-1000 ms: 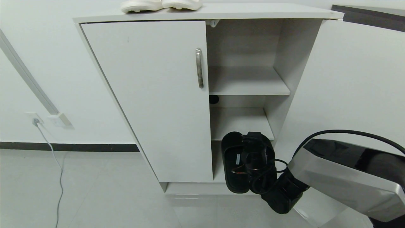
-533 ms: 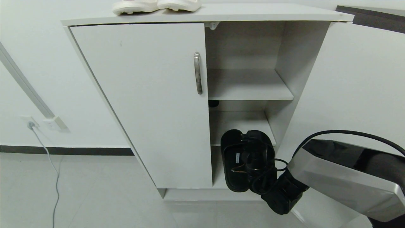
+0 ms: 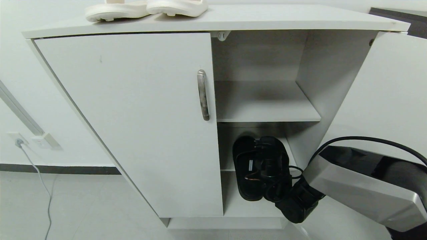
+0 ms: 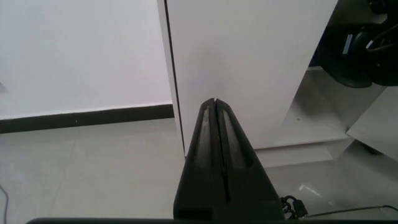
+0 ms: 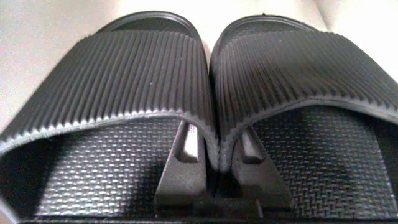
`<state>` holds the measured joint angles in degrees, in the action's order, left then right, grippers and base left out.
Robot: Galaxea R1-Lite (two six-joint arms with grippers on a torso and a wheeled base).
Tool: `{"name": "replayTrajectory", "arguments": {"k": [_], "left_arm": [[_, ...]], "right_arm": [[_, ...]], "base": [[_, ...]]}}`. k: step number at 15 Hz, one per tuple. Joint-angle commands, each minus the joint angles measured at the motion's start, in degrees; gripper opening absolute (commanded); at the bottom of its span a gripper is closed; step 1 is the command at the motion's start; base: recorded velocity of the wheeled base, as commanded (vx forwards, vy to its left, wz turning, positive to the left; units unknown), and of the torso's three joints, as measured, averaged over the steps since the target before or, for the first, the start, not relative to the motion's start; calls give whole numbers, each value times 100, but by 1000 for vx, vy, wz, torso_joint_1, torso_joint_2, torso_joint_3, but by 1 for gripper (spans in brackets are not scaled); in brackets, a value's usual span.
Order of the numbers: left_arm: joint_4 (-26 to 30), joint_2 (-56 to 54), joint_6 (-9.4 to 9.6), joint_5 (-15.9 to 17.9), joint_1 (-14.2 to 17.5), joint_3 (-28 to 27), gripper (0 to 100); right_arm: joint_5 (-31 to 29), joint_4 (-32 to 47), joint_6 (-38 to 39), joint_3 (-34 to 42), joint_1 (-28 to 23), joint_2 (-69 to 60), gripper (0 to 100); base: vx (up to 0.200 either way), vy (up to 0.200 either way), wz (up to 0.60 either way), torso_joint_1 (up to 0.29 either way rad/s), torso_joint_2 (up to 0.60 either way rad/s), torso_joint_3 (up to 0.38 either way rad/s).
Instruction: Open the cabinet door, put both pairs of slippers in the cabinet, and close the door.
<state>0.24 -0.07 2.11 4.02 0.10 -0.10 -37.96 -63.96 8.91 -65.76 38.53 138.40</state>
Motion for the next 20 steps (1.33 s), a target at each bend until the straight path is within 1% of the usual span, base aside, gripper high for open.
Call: {"name": "replayTrajectory", "arguments": {"k": [1, 3, 5, 6, 7, 9, 12, 17, 20], "left_arm": [[2, 7, -9, 2, -1, 1, 0], [2, 7, -9, 2, -1, 1, 0], [2, 7, -18, -24, -1, 1, 0], [2, 7, -18, -24, -1, 1, 0], [2, 7, -61, -24, -1, 1, 0], [2, 7, -61, -24, -1, 1, 0], [2, 7, -79, -165, -1, 1, 0], [2, 7, -79, -183, -1, 1, 0], [2, 7, -79, -183, -1, 1, 0]], "right_arm": [[43, 209, -3, -324, -109, 161, 0], [78, 473, -3, -711, -215, 319, 0], [149, 956, -47, -1291, -355, 513, 0], [193, 1044, -47, -1414, -382, 565, 0], [237, 1228, -56, -1730, -461, 653, 0], [245, 1492, -56, -2108, -531, 741, 0], [307, 1773, -56, -2644, -584, 890, 0], [368, 1967, -56, -3136, -637, 1137, 0], [368, 1967, -56, -3198, -645, 1233, 0]], "base": [[0, 0, 0, 0, 0, 0], [0, 0, 0, 0, 0, 0], [0, 0, 0, 0, 0, 0], [0, 0, 0, 0, 0, 0], [0, 0, 0, 0, 0, 0], [0, 0, 0, 0, 0, 0], [0, 0, 0, 0, 0, 0], [0, 0, 0, 0, 0, 0], [0, 0, 0, 0, 0, 0]]}}
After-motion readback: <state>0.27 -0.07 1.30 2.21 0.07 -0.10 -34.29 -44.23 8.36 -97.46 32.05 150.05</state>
